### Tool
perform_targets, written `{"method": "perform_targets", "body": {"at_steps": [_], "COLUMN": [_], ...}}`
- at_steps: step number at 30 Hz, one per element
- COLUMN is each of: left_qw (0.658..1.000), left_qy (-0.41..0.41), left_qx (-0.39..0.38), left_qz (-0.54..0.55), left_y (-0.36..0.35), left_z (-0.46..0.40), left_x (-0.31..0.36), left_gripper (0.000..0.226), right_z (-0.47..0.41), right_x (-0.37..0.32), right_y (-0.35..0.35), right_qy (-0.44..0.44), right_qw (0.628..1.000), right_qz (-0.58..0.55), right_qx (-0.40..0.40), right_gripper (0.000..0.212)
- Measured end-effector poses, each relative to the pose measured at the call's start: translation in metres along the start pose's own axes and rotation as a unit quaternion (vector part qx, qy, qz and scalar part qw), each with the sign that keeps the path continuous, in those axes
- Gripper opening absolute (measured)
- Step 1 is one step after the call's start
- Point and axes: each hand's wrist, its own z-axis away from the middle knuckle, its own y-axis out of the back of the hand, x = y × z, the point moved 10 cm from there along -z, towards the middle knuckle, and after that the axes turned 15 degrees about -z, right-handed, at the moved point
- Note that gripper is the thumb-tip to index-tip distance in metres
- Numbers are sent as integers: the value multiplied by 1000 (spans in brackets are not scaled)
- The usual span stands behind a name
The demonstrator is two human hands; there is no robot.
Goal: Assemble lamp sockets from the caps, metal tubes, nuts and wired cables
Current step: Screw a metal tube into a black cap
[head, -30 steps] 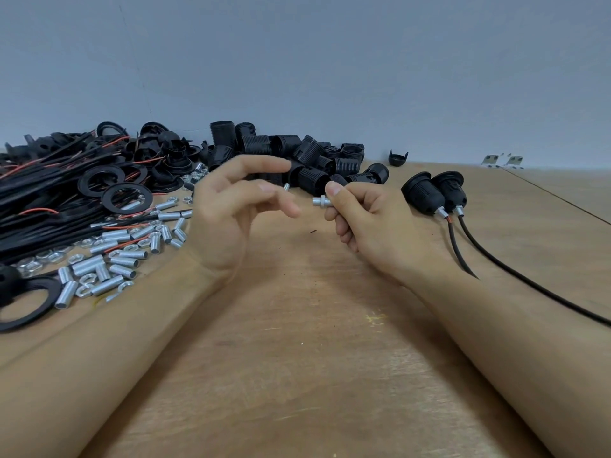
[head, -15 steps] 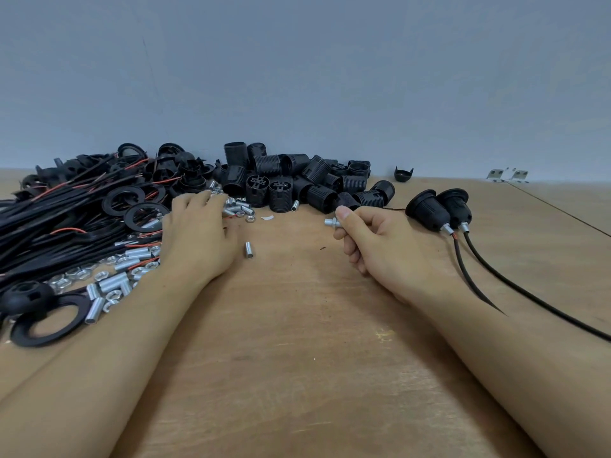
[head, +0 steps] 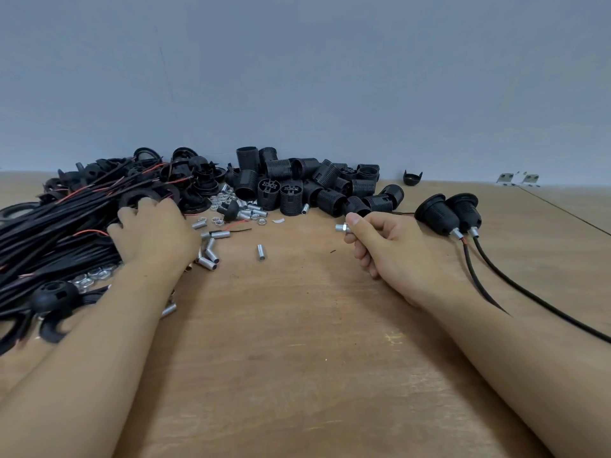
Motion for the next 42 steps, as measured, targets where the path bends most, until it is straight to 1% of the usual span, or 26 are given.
{"method": "perform_targets", "body": {"at_steps": [1,3,6,8,10,13,15,18,20,21,23,24,29,31,35,39,42], "left_qw": [1000,1000,999,999,997,990,988,989,987,985,984,985,992,994,994,994,991], "left_qy": [4,2,0,-20,-65,-125,-130,-132,-147,-158,-170,-168,-120,-107,-104,-99,-99], "left_qx": [-12,-6,-1,13,26,-15,-32,-13,-10,-17,-43,-48,-10,-8,-10,-2,34], "left_qz": [0,22,35,38,46,65,73,66,66,59,23,13,44,35,15,49,78], "left_y": [-4,-5,-6,-4,-4,-17,-23,-19,-16,-18,-26,-28,-18,-18,-19,-18,-9], "left_z": [-1,-3,-5,-6,-6,-5,-7,-12,-14,-15,-18,-20,-25,-26,-30,-34,-32], "left_x": [-3,-4,-4,1,12,26,26,27,31,35,40,40,31,30,28,26,25], "left_gripper": [31,30,39,41,44,39,39,40,49,52,52,50,44,42,35,27,19], "right_z": [0,1,1,1,1,0,0,-1,-1,-1,-1,-1,-2,-1,-1,-1,-2], "right_x": [0,0,1,1,2,3,3,4,3,2,3,3,3,3,2,2,3], "right_y": [0,-1,2,4,6,5,4,4,3,2,0,-1,-1,-2,-2,-2,-1], "right_qy": [-2,-5,-8,-8,-9,-8,-6,-5,-5,-6,-8,-10,-8,-8,-9,-8,-9], "right_qw": [1000,1000,1000,1000,1000,1000,1000,1000,1000,1000,1000,1000,1000,999,999,999,999], "right_qz": [0,1,0,-1,3,1,4,6,6,6,11,15,26,31,33,30,25], "right_qx": [-1,-3,0,6,6,2,2,1,-4,-7,-12,-15,-16,-19,-20,-21,-21], "right_gripper": [37,37,37,37,38,37,37,37,36,36,37,37,37,37,37,37,37]}}
